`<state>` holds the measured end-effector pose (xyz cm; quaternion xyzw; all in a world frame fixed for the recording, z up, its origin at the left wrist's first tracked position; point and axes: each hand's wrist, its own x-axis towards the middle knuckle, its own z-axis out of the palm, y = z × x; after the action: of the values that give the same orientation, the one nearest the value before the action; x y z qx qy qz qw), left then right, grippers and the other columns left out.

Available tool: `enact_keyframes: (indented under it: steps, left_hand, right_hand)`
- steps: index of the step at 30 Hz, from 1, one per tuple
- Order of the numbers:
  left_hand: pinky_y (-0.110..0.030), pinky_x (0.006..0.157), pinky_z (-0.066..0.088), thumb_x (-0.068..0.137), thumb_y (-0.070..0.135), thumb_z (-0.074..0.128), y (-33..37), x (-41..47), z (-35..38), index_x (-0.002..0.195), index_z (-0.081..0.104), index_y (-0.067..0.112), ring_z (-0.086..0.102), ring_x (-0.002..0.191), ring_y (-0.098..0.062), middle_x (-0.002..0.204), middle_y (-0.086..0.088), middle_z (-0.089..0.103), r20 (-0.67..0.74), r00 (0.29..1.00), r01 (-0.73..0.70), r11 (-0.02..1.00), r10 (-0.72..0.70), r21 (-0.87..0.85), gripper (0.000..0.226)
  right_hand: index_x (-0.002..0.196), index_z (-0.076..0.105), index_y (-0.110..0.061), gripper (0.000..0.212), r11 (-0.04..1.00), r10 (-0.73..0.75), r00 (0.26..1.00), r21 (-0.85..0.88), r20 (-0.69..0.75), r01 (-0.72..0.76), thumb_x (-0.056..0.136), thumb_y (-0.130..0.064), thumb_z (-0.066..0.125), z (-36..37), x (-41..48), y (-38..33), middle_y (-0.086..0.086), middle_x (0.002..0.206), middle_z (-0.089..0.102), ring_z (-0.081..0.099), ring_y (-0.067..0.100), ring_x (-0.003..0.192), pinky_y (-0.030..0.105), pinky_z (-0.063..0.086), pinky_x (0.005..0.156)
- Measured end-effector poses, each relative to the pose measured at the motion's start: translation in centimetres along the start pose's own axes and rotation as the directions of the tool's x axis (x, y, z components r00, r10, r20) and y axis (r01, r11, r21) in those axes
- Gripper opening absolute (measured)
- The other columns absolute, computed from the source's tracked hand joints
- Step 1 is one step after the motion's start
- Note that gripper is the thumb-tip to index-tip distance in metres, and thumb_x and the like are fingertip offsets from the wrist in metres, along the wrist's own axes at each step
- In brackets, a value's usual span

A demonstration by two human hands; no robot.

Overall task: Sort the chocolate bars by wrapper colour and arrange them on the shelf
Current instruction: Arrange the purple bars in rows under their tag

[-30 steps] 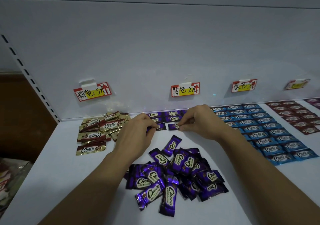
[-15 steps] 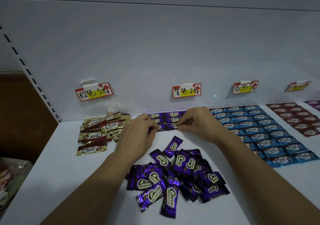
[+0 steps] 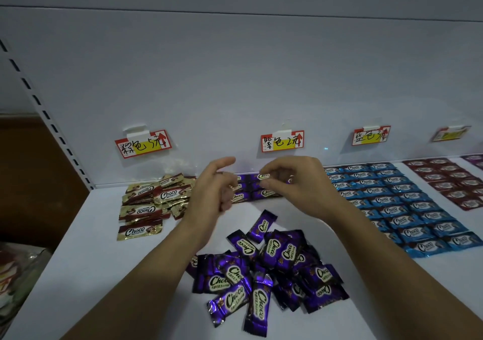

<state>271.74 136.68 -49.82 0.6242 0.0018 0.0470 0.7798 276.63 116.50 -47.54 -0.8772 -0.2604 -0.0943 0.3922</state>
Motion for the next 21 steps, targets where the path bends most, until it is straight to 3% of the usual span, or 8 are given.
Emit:
enact_keyframes:
  steps: [1,2,3,6,10,13,16,21]
  left_hand:
    - [-0.029,0.058,0.029,0.097,0.017,0.044,0.7,-0.3,0.3,0.139,0.052,0.017,0.042,0.063,-0.014,0.086,-0.009,0.055,0.067,0.993,0.110,0.951,-0.095,-0.287,0.043]
    - [-0.032,0.059,0.028,0.097,0.025,0.041,1.3,-0.7,0.5,0.143,0.047,0.019,0.044,0.065,-0.016,0.090,-0.012,0.057,0.131,0.981,0.184,0.886,-0.140,-0.426,0.046]
    - [-0.033,0.061,0.028,0.099,0.036,0.039,1.6,-1.0,0.5,0.147,0.041,0.025,0.047,0.067,-0.018,0.096,-0.015,0.060,0.183,0.970,0.230,0.862,-0.162,-0.452,0.050]
    - [-0.035,0.064,0.030,0.100,0.059,0.027,1.8,-1.5,0.9,0.154,0.029,0.043,0.050,0.071,-0.018,0.108,-0.017,0.061,0.280,0.943,0.273,0.900,-0.180,-0.341,0.056]
    - [-0.035,0.066,0.031,0.100,0.058,0.029,1.8,-1.4,0.8,0.153,0.030,0.045,0.051,0.074,-0.019,0.109,-0.011,0.070,0.301,0.934,0.281,0.916,-0.191,-0.288,0.055]
    - [-0.034,0.066,0.038,0.096,0.046,0.042,2.1,-1.0,0.4,0.143,0.049,0.026,0.063,0.081,-0.024,0.118,-0.019,0.070,0.220,0.949,0.277,0.928,-0.224,-0.251,0.051]
    - [-0.033,0.064,0.043,0.098,0.023,0.054,1.8,-0.7,0.4,0.123,0.067,0.008,0.066,0.077,-0.023,0.108,-0.019,0.071,0.077,0.974,0.220,0.970,-0.212,-0.106,0.032]
    - [-0.028,0.064,0.050,0.093,0.003,0.065,1.5,-1.0,0.7,0.107,0.068,0.003,0.063,0.068,-0.018,0.081,-0.012,0.072,0.031,0.988,0.147,0.989,-0.148,0.027,0.014]
  right_hand:
    - [0.104,0.075,-0.025,0.021,0.997,-0.032,0.999,0.064,-0.020,0.034,0.084,-0.026,0.080,0.2,-0.1,-0.8,-0.014,0.081,0.069,0.066,0.007,0.075,0.016,0.051,0.062]
    - [0.108,0.074,-0.025,0.025,0.992,-0.063,0.998,0.108,-0.026,0.066,0.084,-0.026,0.081,0.4,-0.3,-1.6,-0.013,0.084,0.068,0.065,0.010,0.076,0.018,0.052,0.063]
    - [0.113,0.073,-0.026,0.031,0.987,-0.092,0.996,0.130,-0.017,0.094,0.083,-0.027,0.081,0.7,-0.4,-2.2,-0.012,0.088,0.067,0.064,0.012,0.078,0.019,0.050,0.065]
    - [0.123,0.069,-0.029,0.041,0.981,-0.182,0.981,0.086,0.073,0.175,0.084,-0.027,0.081,1.2,-0.5,-2.8,-0.009,0.103,0.058,0.059,0.012,0.090,0.019,0.046,0.077]
    - [0.101,0.077,-0.025,0.019,0.973,-0.228,0.967,0.075,0.113,0.220,0.083,-0.020,0.081,1.0,-0.4,-2.6,-0.006,0.097,0.056,0.059,0.013,0.089,0.021,0.049,0.078]
    - [0.094,0.078,-0.019,0.014,0.974,-0.215,0.976,0.080,0.020,0.213,0.081,-0.015,0.082,0.1,-0.1,-2.1,-0.006,0.093,0.061,0.060,0.013,0.083,0.022,0.050,0.070]
    - [0.088,0.078,-0.012,0.017,0.964,-0.186,0.980,0.181,-0.074,0.196,0.077,0.000,0.083,-1.2,0.1,-1.3,-0.002,0.094,0.068,0.066,0.017,0.087,0.026,0.057,0.070]
    - [0.086,0.079,-0.009,0.022,0.964,-0.189,0.980,0.176,-0.059,0.197,0.073,0.007,0.083,-2.1,0.0,-1.0,-0.002,0.103,0.073,0.068,0.007,0.100,0.018,0.057,0.080]
